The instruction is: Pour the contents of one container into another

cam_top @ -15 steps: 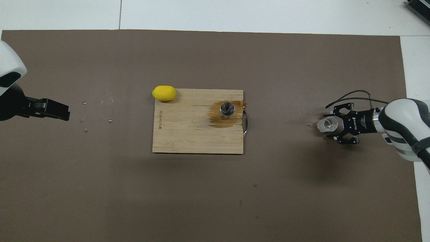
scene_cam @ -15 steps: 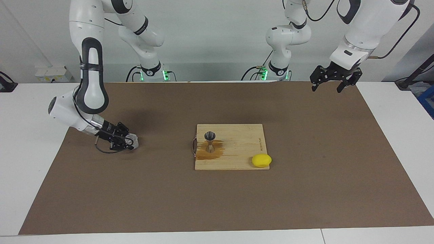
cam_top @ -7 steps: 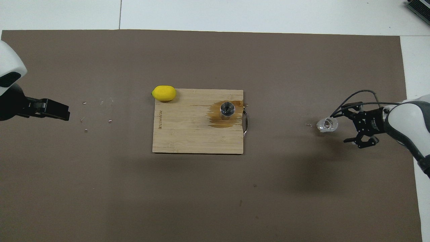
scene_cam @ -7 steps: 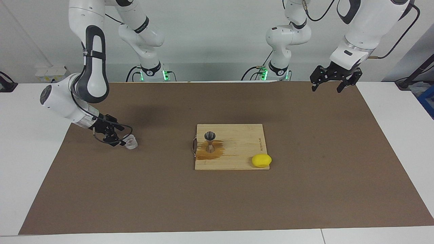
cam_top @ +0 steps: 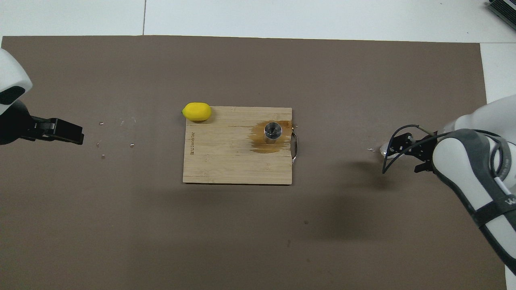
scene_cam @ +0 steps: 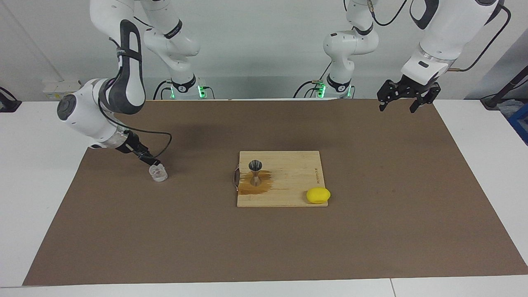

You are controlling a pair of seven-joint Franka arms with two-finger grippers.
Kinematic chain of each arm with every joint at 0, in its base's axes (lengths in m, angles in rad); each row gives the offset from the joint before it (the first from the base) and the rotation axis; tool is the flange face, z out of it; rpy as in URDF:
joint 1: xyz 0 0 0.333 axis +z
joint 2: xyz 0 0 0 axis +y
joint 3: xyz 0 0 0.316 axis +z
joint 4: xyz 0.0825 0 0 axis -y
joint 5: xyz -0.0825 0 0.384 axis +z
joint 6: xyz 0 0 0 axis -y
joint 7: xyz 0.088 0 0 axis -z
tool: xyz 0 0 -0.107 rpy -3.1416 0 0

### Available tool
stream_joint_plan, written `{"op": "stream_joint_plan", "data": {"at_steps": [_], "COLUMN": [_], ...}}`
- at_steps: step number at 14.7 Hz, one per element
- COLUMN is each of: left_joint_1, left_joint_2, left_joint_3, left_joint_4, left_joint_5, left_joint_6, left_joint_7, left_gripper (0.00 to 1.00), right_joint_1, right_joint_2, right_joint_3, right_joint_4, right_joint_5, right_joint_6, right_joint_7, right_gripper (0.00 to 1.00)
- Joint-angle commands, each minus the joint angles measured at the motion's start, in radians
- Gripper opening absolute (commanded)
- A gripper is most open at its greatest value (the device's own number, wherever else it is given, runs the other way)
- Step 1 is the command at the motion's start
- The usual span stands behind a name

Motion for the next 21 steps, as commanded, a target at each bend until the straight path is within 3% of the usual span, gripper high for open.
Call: {"op": "stream_joint_plan", "data": {"at_steps": [1,6,9,14,16,21], "left_joint_1": [0.002,0.002,0.002,0.002,0.002,0.002], "left_joint_2": [-0.016,-0.016,-0.016,-0.016,-0.016,-0.016], "left_joint_3": [0.001,0.001,0.001,0.001,0.001,0.001], "left_joint_4": [-0.017,-0.017,-0.017,-0.017,-0.017,-0.017], "left_joint_5": [0.017,0.017,0.017,0.017,0.017,0.017], "left_joint_6": [-0.006,-0.006,-0.006,-0.006,-0.006,-0.006], "left_joint_7": [0.001,0.001,0.001,0.001,0.001,0.001], "left_gripper": [1.00,1.00,1.00,1.00,1.00,1.00], "right_joint_1": [0.070,0.174,0.185,0.178,0.167,0.162], "right_joint_2": [-0.059,-0.179,-0.168,-0.151,-0.102,-0.104], "right_joint_3": [0.003,0.006,0.009,0.008,0.008,0.005], "right_joint_4": [-0.013,0.019,0.201,0.438,0.548,0.534], "right_joint_5": [-0.109,-0.150,-0.163,-0.190,-0.192,-0.183], "right_joint_6": [-0.013,-0.054,-0.227,-0.394,-0.474,-0.491], "right_joint_7": [-0.062,-0.092,-0.093,-0.095,-0.095,-0.095], "right_gripper": [1.00,1.00,1.00,1.00,1.00,1.00]}}
